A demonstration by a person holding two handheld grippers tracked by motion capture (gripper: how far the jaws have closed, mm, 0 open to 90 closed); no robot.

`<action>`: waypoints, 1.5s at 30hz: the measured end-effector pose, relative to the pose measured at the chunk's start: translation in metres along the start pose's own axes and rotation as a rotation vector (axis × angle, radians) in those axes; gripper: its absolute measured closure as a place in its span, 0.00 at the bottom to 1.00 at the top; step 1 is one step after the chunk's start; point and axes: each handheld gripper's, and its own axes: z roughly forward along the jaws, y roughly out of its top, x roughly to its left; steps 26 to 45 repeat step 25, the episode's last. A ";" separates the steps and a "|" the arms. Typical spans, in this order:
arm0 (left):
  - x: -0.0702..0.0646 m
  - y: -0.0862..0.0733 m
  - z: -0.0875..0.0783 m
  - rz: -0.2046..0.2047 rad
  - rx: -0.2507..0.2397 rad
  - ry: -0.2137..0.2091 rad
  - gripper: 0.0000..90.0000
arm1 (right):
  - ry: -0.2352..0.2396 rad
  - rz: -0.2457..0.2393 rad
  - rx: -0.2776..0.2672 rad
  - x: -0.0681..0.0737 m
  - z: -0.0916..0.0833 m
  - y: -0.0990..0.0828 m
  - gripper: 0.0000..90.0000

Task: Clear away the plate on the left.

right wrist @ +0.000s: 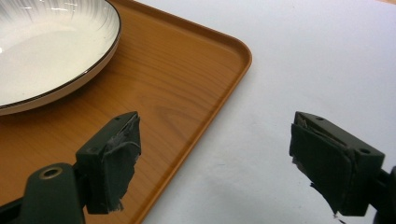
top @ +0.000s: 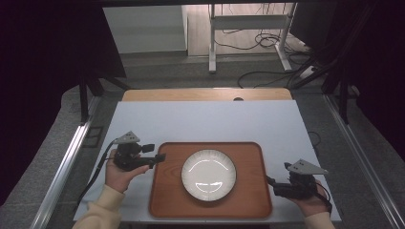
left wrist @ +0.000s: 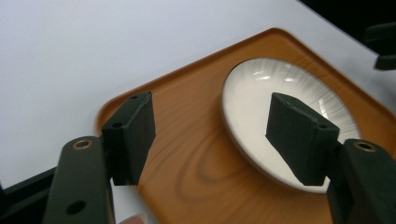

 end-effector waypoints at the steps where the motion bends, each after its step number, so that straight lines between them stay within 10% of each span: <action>1: 0.001 -0.003 -0.004 -0.010 -0.005 -0.004 0.36 | 0.002 -0.001 0.001 0.000 0.000 0.000 0.19; 10: 0.006 -0.021 -0.032 0.004 -0.006 0.067 0.34 | 0.003 -0.001 -0.001 0.001 0.000 0.000 0.19; 45: 0.010 -0.030 -0.028 -0.014 0.017 0.074 0.33 | 0.003 0.001 -0.002 0.000 0.000 0.000 0.19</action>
